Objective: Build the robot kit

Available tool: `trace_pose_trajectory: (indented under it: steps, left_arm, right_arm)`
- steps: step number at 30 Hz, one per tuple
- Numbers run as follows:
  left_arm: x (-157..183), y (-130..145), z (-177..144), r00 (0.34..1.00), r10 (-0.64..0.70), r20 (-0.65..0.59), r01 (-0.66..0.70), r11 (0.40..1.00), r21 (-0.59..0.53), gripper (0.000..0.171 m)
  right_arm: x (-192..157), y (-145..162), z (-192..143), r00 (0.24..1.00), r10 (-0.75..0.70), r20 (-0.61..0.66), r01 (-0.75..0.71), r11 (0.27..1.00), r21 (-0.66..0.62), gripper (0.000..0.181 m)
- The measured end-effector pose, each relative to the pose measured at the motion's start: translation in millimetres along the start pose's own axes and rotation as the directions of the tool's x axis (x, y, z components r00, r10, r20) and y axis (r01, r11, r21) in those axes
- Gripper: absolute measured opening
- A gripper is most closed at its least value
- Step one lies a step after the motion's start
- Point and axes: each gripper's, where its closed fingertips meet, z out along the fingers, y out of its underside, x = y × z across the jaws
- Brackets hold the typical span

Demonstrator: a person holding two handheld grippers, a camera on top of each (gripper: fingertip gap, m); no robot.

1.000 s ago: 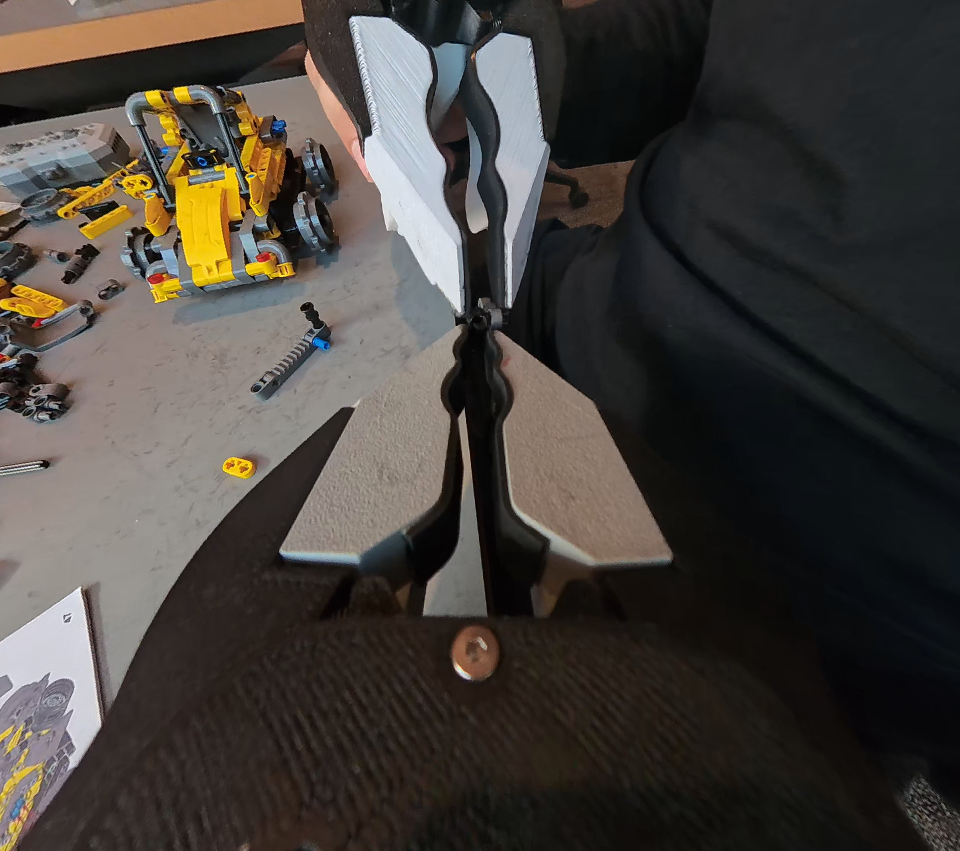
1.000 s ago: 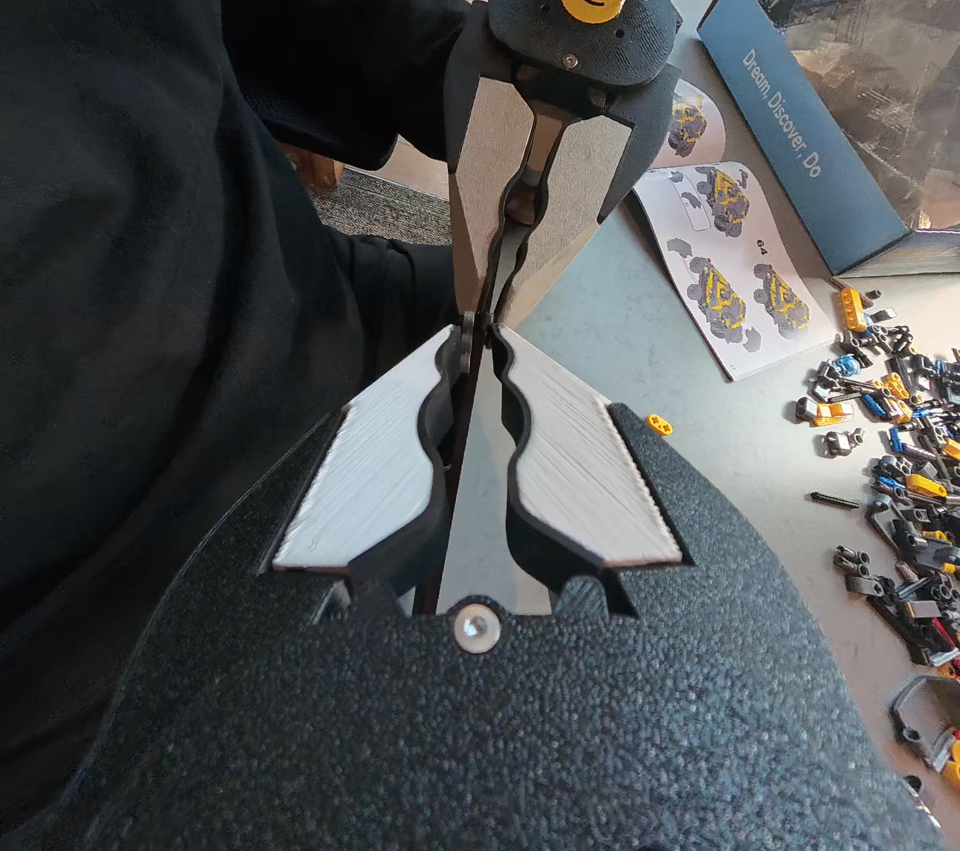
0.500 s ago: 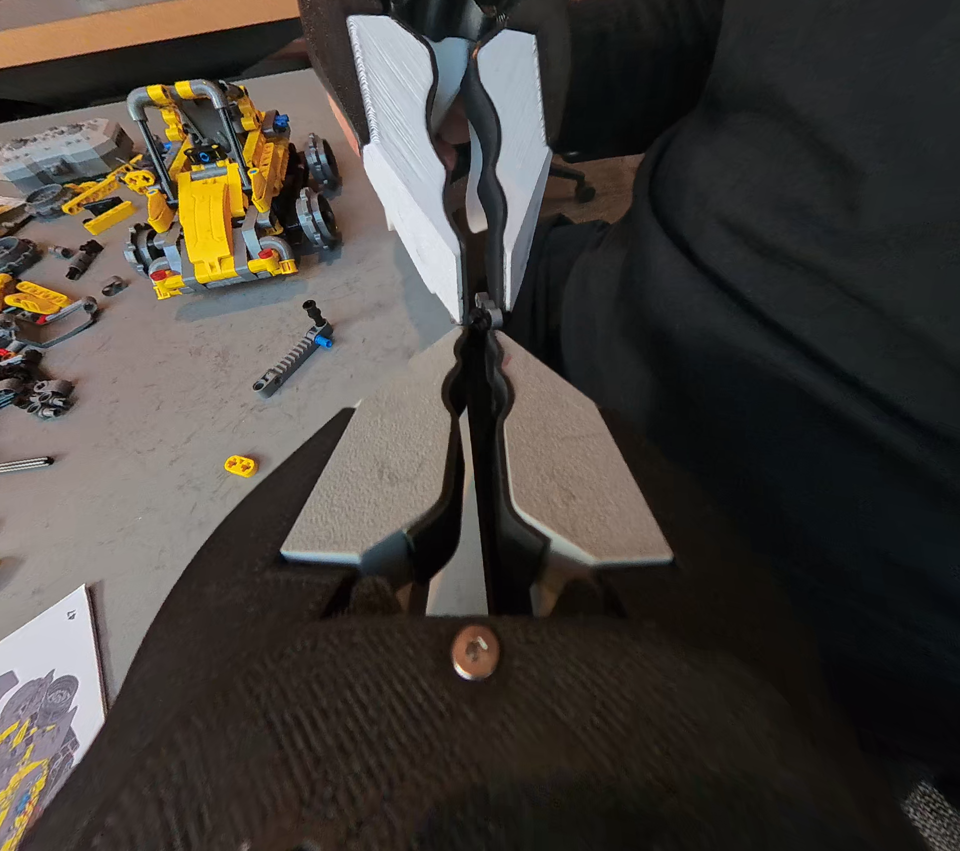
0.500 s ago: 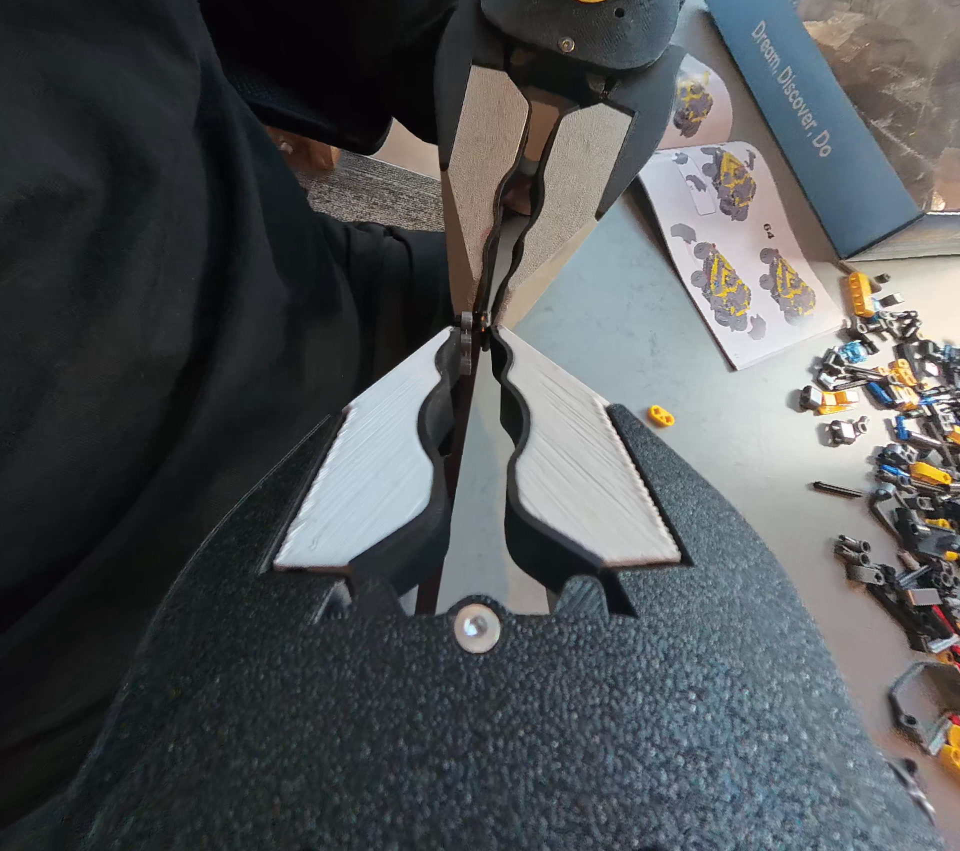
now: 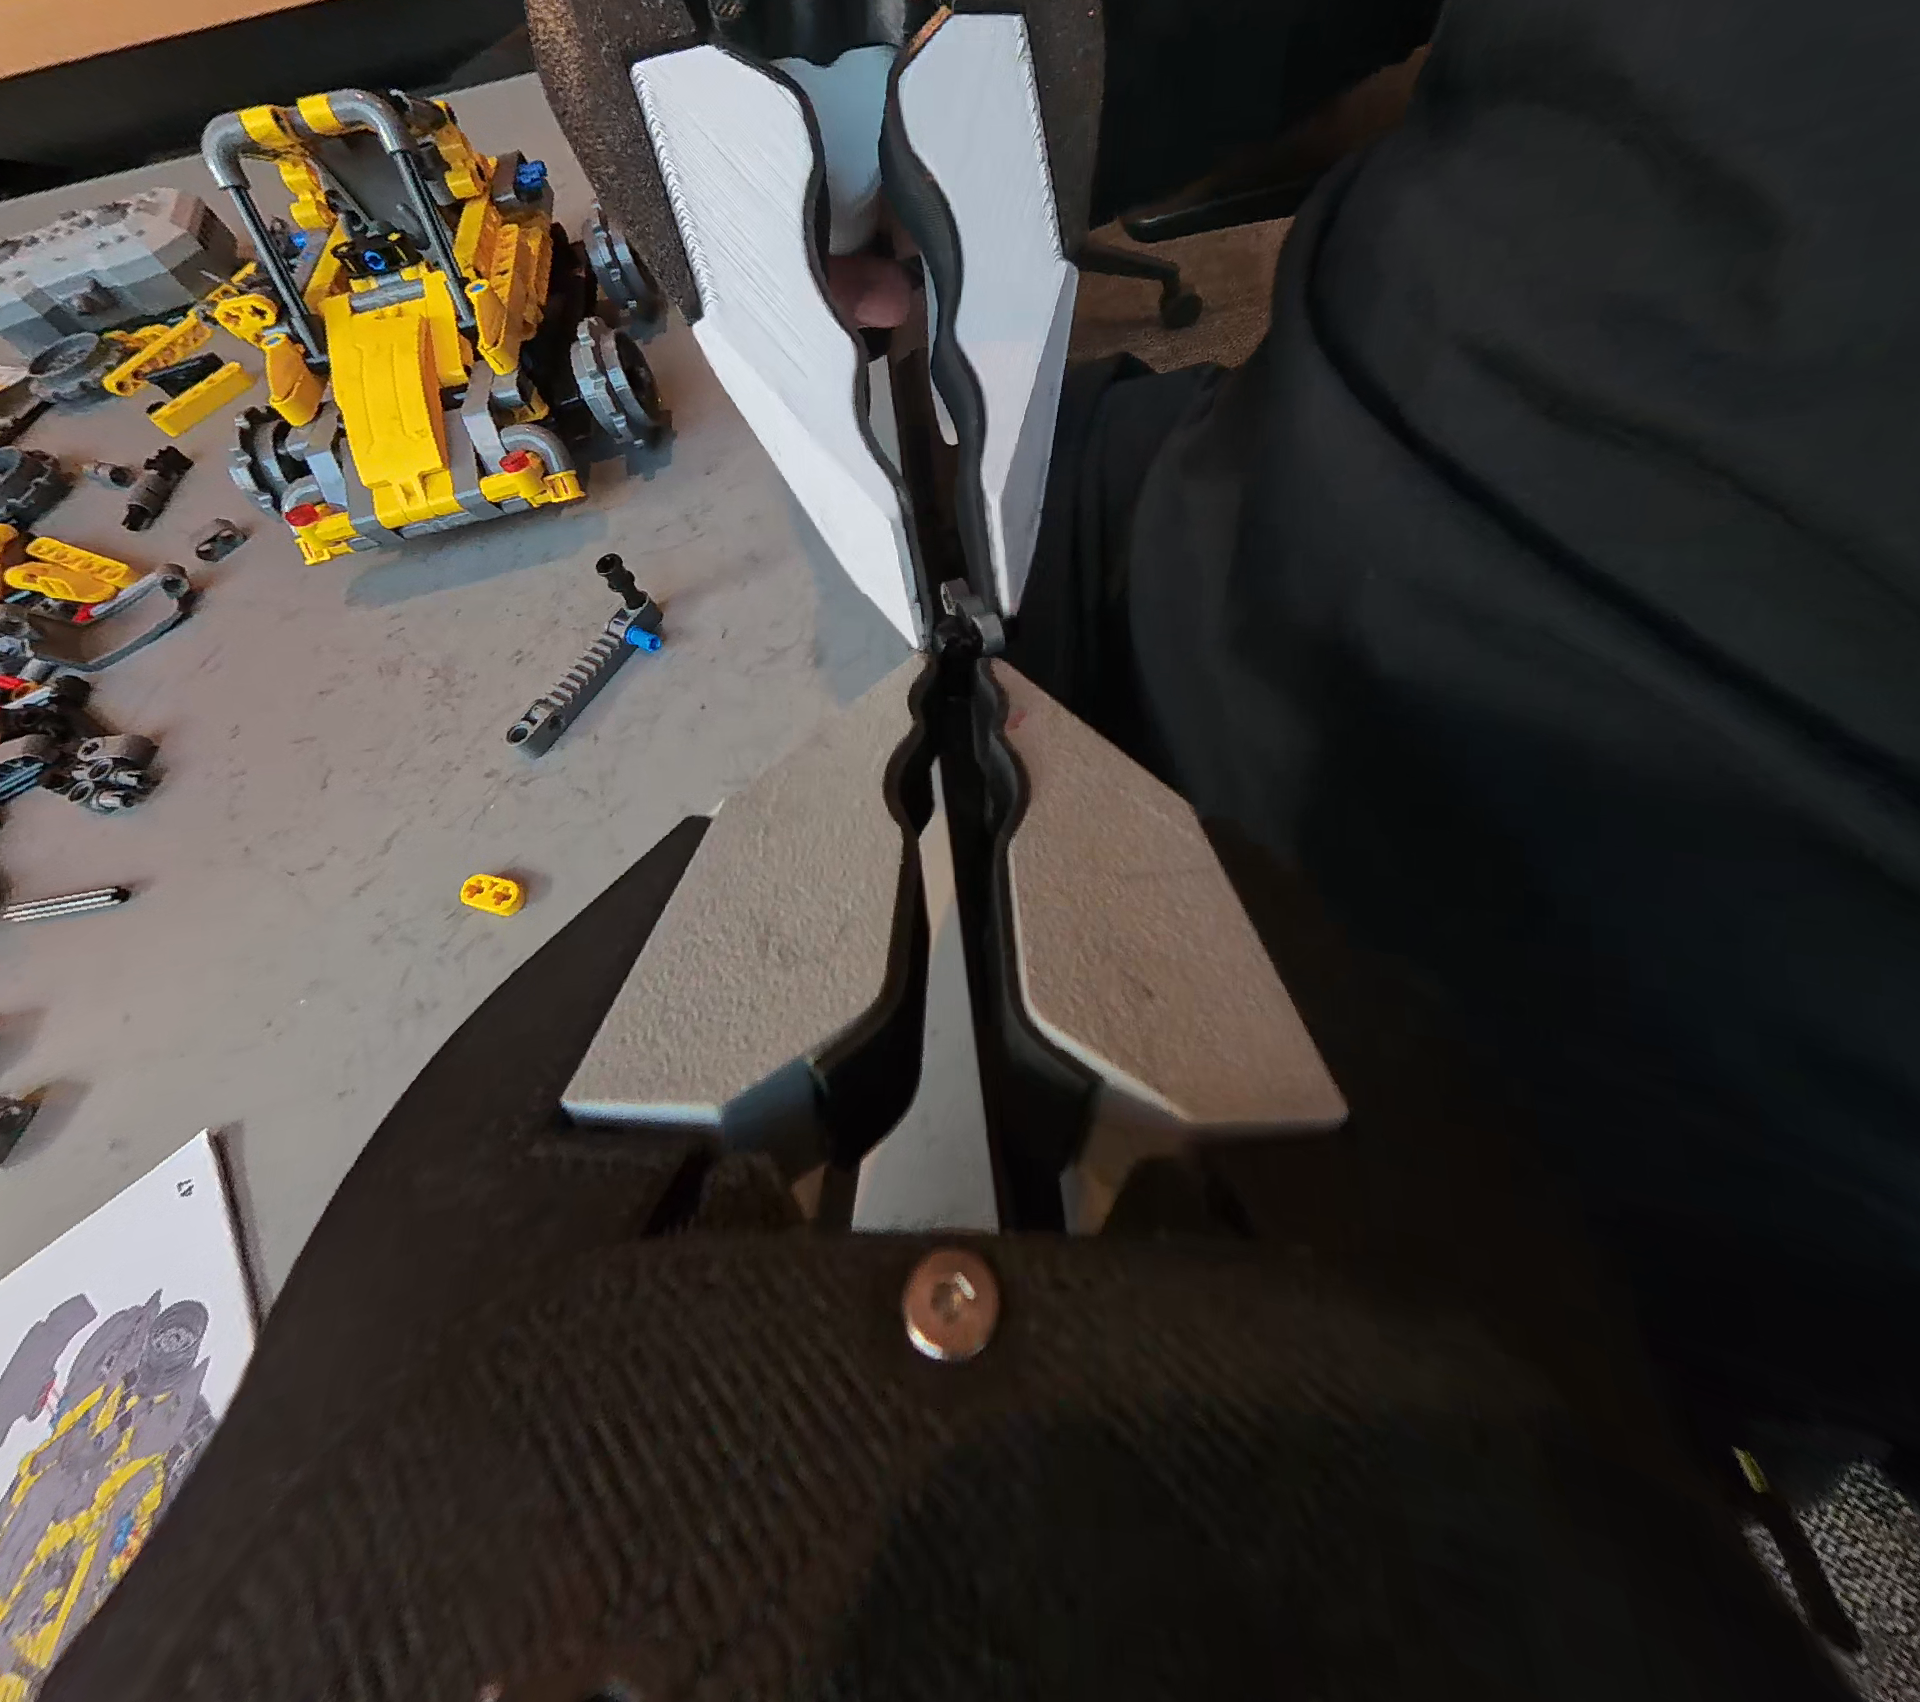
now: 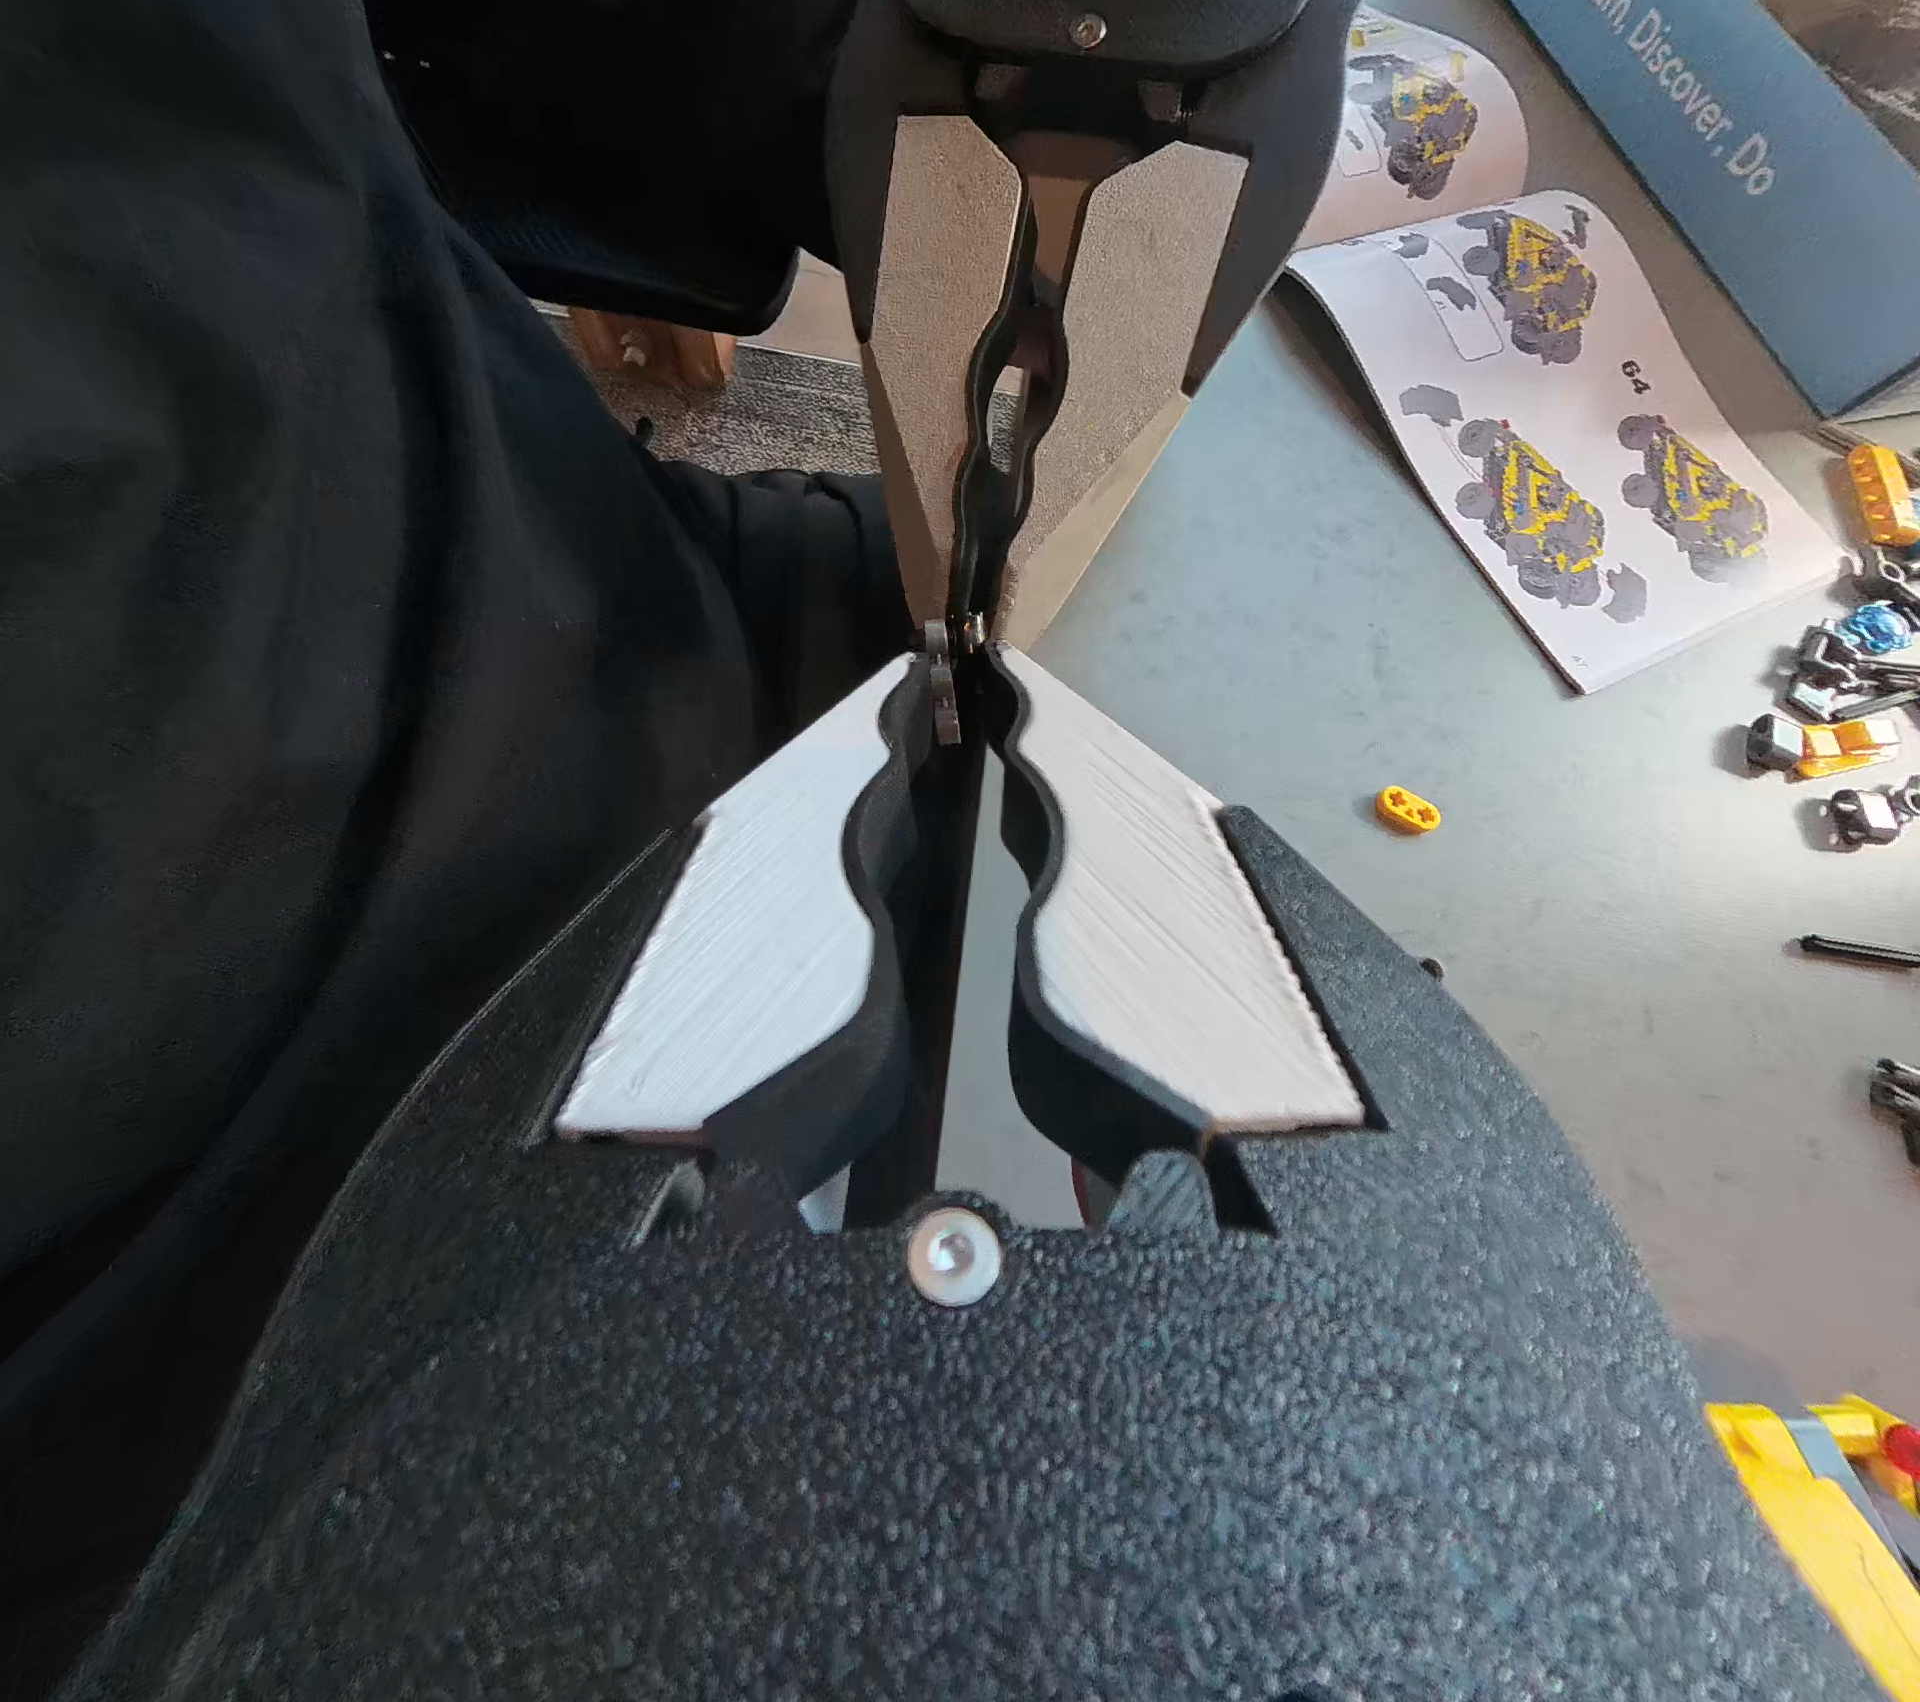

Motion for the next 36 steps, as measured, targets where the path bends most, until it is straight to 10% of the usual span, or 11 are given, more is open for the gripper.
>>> trace_pose_trajectory:
  steps: [14,36]
  left_arm:
    - [-15,1,-6,0.998,-0.049,0.047,0.048,0.999,0.022,0.002]
    - [-27,18,-4,0.988,-0.126,0.094,0.133,0.988,-0.077,0.007]
  right_arm:
    - [15,-4,1,0.973,0.228,0.044,-0.232,0.964,0.131,0.008]
    - [30,10,9,0.988,0.037,-0.153,-0.049,0.996,-0.08,0.004]
